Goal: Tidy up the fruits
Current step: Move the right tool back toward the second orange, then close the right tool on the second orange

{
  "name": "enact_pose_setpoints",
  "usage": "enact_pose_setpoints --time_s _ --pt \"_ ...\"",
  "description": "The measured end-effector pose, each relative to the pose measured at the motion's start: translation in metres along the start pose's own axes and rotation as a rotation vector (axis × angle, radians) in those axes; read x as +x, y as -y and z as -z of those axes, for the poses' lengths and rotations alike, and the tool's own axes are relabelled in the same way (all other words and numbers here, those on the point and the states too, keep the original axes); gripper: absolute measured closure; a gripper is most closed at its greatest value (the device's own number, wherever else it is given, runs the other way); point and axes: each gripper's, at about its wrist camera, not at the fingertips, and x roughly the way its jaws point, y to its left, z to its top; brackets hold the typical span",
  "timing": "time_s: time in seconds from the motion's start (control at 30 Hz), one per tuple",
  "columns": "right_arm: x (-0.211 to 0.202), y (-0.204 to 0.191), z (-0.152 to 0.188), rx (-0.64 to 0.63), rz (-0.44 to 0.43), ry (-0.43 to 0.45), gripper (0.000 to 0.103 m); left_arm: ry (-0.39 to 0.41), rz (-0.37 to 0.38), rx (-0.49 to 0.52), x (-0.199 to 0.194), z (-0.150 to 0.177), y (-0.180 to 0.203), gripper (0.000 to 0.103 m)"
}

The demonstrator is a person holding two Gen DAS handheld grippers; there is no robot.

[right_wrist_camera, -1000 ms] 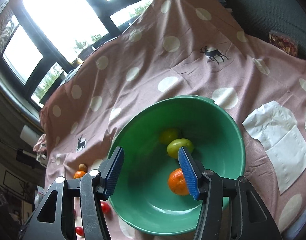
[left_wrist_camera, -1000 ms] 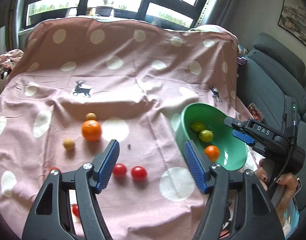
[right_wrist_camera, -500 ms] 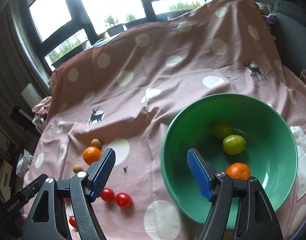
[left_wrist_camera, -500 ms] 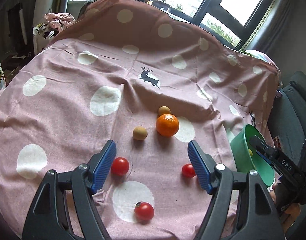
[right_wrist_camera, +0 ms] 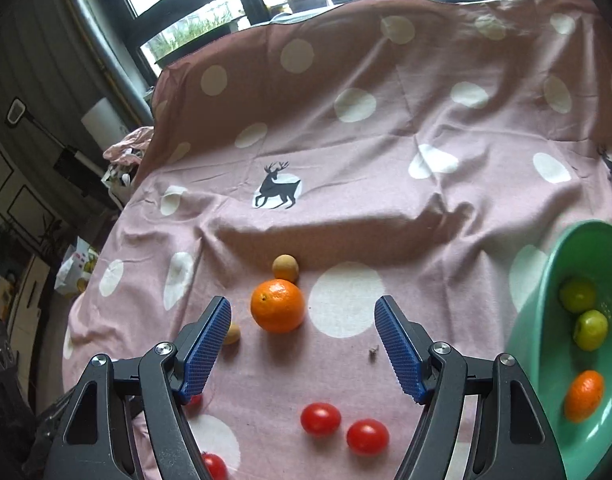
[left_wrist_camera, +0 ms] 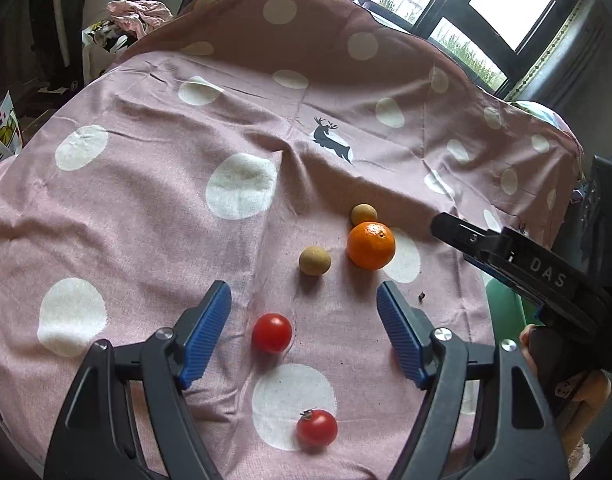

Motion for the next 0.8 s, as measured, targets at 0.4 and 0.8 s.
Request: enact_pose_setpoints --time_s 0.4,0.8 --pt "0.064 -0.007 -0.001 -0.015 -0.037 -0.105 0.043 -0.02 -0.054 -0.008 0.008 0.0 -0.006 0.028" --pt "0.018 -0.017 0.01 -0.018 -0.079 -0.073 0.097 0.004 -0.085 -0.008 0.003 -0.001 -0.014 0.029"
